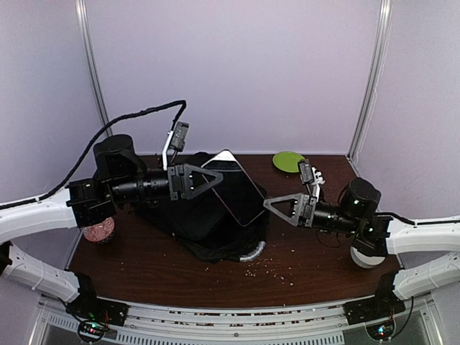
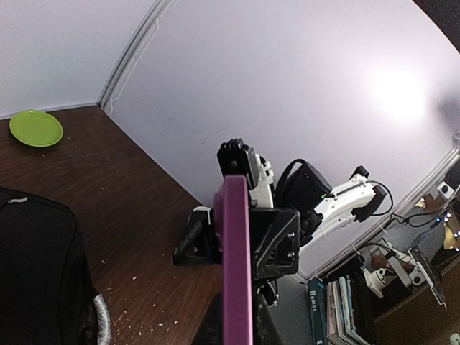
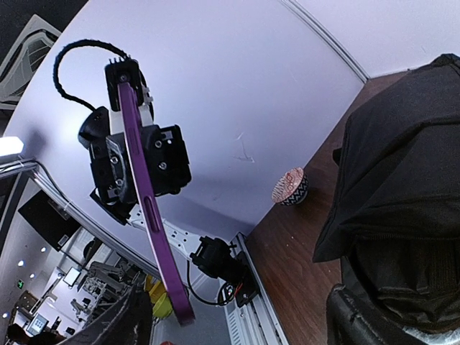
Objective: Pack the student bag
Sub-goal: Pick up the personal item from the center of the board.
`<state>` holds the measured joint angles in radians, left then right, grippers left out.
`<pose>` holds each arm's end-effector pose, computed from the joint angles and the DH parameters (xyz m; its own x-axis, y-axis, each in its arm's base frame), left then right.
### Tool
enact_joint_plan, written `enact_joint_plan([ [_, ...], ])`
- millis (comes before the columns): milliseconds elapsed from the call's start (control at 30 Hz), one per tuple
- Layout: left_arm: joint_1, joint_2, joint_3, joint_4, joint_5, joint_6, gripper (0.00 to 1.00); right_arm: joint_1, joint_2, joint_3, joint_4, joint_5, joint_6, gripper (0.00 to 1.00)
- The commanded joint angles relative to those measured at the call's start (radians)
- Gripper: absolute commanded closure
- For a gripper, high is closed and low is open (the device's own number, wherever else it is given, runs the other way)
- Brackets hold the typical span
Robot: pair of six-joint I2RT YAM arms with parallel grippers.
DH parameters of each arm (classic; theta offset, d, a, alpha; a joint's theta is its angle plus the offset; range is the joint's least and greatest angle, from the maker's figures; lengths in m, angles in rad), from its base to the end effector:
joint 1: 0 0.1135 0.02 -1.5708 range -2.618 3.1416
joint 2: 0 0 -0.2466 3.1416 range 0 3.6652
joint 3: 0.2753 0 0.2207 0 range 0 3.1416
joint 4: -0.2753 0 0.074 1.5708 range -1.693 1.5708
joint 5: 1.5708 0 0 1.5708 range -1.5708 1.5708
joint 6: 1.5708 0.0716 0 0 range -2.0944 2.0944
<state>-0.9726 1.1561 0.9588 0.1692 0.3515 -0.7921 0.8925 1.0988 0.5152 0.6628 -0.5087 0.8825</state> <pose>0.1383 -0.2468 0.3524 -0.7013 -0.1576 -0.6952 0.6698 0.1881 -0.7183 0.1324 0.2199 0.2770 -0.7290 0.1704 -0.6630 -0.6638 0.0604 0.7454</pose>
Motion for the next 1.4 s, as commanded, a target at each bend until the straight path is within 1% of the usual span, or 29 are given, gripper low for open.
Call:
enact_joint_plan([
  [0, -0.028, 0.012, 0.043, 0.13, 0.042, 0.04, 1.0, 0.017, -0.001, 0.015, 0.123, -0.086, 0.058, 0.2],
  [100, -0.036, 0.021, 0.046, 0.14, 0.042, 0.042, 1.0, 0.035, 0.029, 0.035, 0.148, -0.133, 0.083, 0.3],
  [267, -0.044, 0.04, 0.047, 0.157, 0.041, 0.033, 1.0, 0.058, 0.052, 0.03, 0.187, -0.133, 0.117, 0.59],
  [400, -0.048, 0.047, 0.047, 0.15, 0.038, 0.035, 1.0, 0.063, 0.038, 0.011, 0.216, -0.118, 0.135, 0.76],
  [467, -0.048, 0.045, 0.046, 0.132, 0.027, 0.039, 0.94, 0.065, 0.025, 0.005, 0.22, -0.112, 0.14, 0.85],
  [533, -0.048, 0.043, 0.043, 0.115, 0.018, 0.048, 0.86, 0.069, 0.006, -0.002, 0.216, -0.1, 0.138, 0.92],
  [567, -0.048, 0.042, 0.04, 0.109, 0.015, 0.053, 0.81, 0.068, -0.006, -0.004, 0.207, -0.095, 0.134, 0.95],
  [600, -0.048, 0.041, 0.036, 0.106, 0.015, 0.058, 0.73, 0.069, -0.018, -0.007, 0.195, -0.09, 0.13, 0.99],
  [633, -0.048, 0.04, 0.032, 0.099, 0.013, 0.063, 0.56, 0.069, -0.031, -0.009, 0.18, -0.084, 0.123, 1.0],
  [667, -0.048, 0.038, 0.029, 0.078, -0.002, 0.072, 0.36, 0.068, -0.047, -0.012, 0.16, -0.079, 0.112, 1.0],
  [700, -0.048, 0.032, 0.024, 0.043, -0.033, 0.083, 0.21, 0.068, -0.062, -0.014, 0.135, -0.072, 0.1, 1.0],
  [733, -0.048, 0.025, 0.014, 0.013, -0.07, 0.094, 0.11, 0.068, -0.08, -0.017, 0.1, -0.062, 0.083, 1.0],
  [767, -0.048, 0.008, 0.008, -0.032, -0.112, 0.112, 0.04, 0.068, -0.101, -0.02, 0.062, -0.046, 0.062, 1.0],
  [833, -0.049, -0.016, 0.014, -0.163, -0.227, 0.169, 0.02, 0.069, -0.16, -0.025, -0.061, 0.015, 0.001, 1.0],
  [933, -0.065, -0.031, 0.052, -0.4, -0.448, 0.264, 0.02, 0.067, -0.275, -0.041, -0.306, 0.211, -0.07, 1.0],
  [1033, -0.13, 0.024, 0.122, -0.602, -0.67, 0.37, 0.02, 0.061, -0.393, -0.072, -0.536, 0.409, -0.087, 1.0],
  [1100, -0.192, 0.092, 0.175, -0.693, -0.787, 0.428, 0.02, 0.049, -0.444, -0.105, -0.631, 0.474, -0.071, 1.0],
  [1233, -0.285, 0.29, 0.29, -0.814, -0.948, 0.525, 0.02, 0.019, -0.5, -0.178, -0.717, 0.508, -0.007, 1.0],
  [1367, -0.299, 0.504, 0.418, -0.908, -1.054, 0.543, 0.02, 0.013, -0.506, -0.262, -0.648, 0.495, 0.078, 1.0],
])
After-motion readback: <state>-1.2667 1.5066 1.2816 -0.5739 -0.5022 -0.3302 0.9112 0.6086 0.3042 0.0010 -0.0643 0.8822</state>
